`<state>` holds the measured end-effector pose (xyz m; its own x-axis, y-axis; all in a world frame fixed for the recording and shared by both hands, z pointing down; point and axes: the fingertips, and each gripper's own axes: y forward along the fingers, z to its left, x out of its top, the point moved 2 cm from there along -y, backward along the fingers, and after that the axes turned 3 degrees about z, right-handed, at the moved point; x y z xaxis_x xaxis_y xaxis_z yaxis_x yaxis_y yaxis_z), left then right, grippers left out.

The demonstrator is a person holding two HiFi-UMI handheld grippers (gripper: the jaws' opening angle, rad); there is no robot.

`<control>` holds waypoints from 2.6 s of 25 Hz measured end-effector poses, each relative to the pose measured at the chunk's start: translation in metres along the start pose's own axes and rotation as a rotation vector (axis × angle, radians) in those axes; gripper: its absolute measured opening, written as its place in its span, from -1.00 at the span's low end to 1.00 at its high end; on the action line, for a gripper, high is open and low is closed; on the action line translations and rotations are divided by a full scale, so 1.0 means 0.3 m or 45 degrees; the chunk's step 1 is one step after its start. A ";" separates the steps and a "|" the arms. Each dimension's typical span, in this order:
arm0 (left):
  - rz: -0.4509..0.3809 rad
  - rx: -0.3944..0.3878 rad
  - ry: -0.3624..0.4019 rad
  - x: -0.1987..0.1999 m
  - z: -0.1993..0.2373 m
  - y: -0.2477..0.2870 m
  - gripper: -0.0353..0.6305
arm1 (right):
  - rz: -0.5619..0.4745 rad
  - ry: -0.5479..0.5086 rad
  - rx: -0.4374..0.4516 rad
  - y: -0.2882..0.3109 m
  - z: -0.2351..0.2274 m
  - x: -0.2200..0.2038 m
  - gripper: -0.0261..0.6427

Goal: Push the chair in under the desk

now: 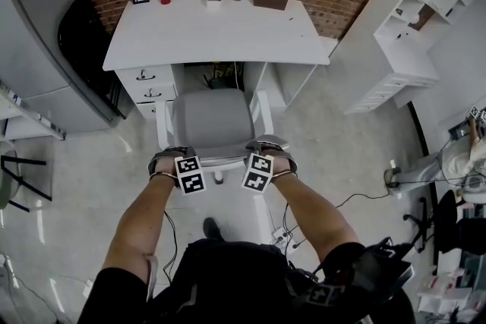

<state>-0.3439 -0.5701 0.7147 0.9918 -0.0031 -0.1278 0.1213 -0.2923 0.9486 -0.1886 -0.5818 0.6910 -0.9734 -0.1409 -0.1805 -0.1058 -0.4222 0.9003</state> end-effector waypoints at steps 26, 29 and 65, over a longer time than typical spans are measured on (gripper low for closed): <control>0.021 -0.010 0.023 -0.004 0.272 0.102 -0.75 | -0.001 -0.042 -0.044 0.117 -0.226 0.031 -0.51; 0.031 0.011 0.023 0.002 0.309 0.118 -0.75 | 0.002 -0.047 -0.036 0.134 -0.260 0.029 -0.52; -0.893 0.086 -0.873 0.102 0.347 -0.336 -0.67 | -0.437 0.696 -0.103 -0.220 -0.238 0.089 -0.71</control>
<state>-0.3299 -0.6404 0.5850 0.4550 -0.3560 -0.8162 0.6498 -0.4940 0.5777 -0.1931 -0.6217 0.5986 -0.6410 -0.4122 -0.6474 -0.3563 -0.5873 0.7267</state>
